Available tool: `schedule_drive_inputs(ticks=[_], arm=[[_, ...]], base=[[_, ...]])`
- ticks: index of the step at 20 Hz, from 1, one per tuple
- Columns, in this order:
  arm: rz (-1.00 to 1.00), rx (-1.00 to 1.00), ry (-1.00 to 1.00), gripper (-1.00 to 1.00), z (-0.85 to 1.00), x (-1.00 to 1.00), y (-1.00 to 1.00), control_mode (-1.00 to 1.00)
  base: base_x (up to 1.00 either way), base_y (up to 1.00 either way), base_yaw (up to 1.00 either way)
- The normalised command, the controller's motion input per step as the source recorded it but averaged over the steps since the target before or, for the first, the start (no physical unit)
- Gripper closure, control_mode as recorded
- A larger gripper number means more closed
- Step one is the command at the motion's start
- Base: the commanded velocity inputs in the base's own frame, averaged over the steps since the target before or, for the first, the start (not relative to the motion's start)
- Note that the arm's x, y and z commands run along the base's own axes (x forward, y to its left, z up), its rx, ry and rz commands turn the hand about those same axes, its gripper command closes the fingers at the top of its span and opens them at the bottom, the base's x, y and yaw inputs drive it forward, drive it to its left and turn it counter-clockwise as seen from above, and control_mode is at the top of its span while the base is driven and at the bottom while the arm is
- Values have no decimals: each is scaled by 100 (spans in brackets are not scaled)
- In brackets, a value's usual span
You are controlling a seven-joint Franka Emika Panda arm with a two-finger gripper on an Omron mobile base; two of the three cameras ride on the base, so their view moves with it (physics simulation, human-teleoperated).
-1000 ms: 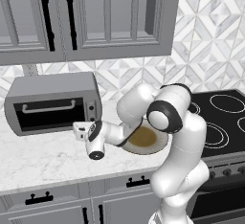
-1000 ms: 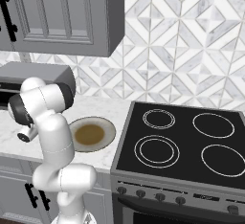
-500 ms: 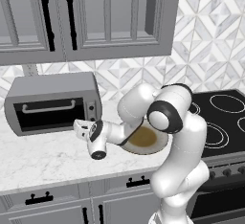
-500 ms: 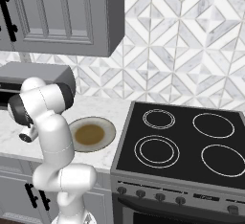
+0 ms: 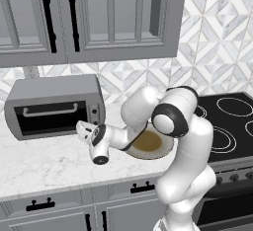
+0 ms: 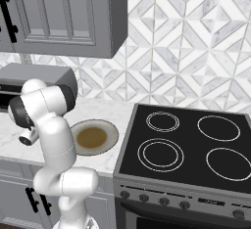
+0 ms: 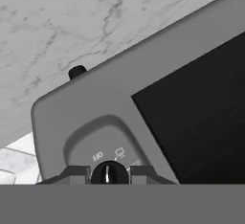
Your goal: Pick up the kebab skewer and baguette bread, and place them inside the toaster oven. Close the toaster oven door and start by setting the timer.
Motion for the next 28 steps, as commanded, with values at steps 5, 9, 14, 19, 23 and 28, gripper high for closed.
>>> schedule_drive_inputs(ticks=[5, 9, 14, 19, 23, 28], arm=[[0, 24, 0, 100, 18, 39, -5, -100], [0, 27, 0, 100, 10, 36, -12, -100], [0, 26, 0, 100, 10, 39, -11, -100], [0, 26, 0, 100, 18, 41, -2, -100], [0, 28, 0, 100, 15, 33, -6, -100], [0, 29, 0, 100, 11, 31, -2, -100]], base=[[0, 0, 0], [0, 0, 0], [0, 0, 0], [0, 0, 0], [0, 0, 0], [0, 0, 0]])
